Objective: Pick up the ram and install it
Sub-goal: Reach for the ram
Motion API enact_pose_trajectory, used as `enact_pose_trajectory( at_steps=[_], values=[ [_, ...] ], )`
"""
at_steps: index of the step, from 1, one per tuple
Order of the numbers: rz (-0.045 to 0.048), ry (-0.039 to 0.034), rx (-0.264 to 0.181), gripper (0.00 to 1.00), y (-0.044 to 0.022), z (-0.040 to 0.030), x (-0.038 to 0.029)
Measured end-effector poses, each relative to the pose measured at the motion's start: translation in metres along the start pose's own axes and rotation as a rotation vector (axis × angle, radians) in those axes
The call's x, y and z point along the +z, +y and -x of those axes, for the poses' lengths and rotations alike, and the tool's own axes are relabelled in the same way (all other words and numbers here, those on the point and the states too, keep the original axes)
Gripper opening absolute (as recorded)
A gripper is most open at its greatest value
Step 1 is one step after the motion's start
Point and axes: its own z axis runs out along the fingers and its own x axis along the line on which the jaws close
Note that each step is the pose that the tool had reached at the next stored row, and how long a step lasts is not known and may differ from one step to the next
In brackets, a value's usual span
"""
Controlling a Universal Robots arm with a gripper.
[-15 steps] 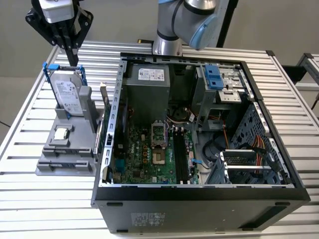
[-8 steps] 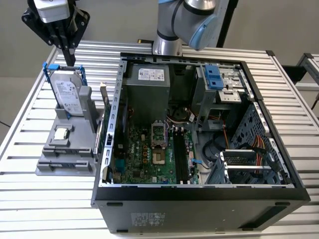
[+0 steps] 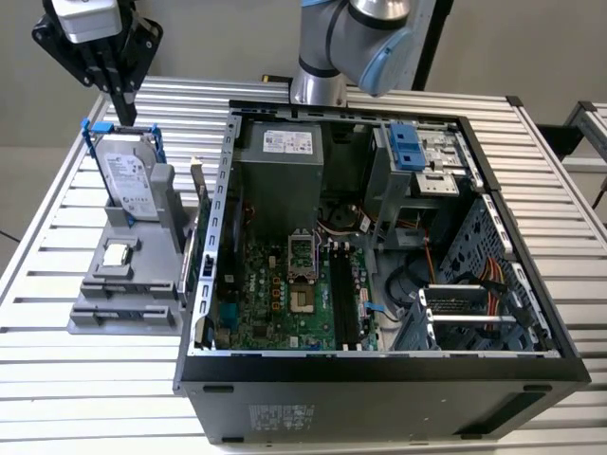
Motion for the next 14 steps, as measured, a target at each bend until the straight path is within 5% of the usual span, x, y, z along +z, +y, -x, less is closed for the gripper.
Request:
enact_pose_trajectory(
  at_steps=[14],
  values=[
    [0.0,0.0,0.0,0.0,-0.0004,-0.0129,0.0005]
  ],
)
